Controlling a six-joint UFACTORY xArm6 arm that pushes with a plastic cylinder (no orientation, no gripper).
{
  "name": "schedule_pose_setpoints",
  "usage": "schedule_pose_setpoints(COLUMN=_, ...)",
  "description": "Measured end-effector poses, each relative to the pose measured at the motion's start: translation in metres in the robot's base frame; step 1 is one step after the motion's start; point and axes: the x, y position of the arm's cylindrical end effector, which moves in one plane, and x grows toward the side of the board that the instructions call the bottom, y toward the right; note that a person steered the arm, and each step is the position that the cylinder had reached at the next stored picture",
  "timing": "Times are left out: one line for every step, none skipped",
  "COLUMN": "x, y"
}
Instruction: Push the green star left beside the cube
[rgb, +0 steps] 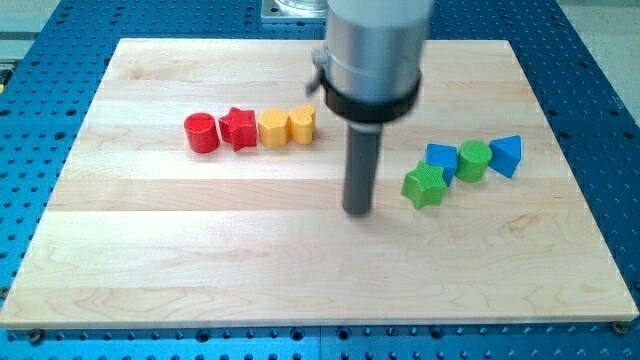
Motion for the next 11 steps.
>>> schedule_pose_setpoints(x=0.020, y=0.062)
schedule_pose_setpoints(x=-0.012, y=0.100)
schedule_pose_setpoints(x=-0.021, y=0.063)
schedule_pose_setpoints(x=-0.018, y=0.023)
schedule_pose_setpoints(x=-0.018, y=0.056)
schedule_pose_setpoints(x=-0.031, y=0.062)
schedule_pose_setpoints(x=-0.032, y=0.056)
schedule_pose_setpoints(x=-0.041, y=0.061)
schedule_pose_setpoints(x=-0.032, y=0.051)
schedule_pose_setpoints(x=-0.009, y=0.028)
schedule_pose_setpoints(x=-0.036, y=0.028)
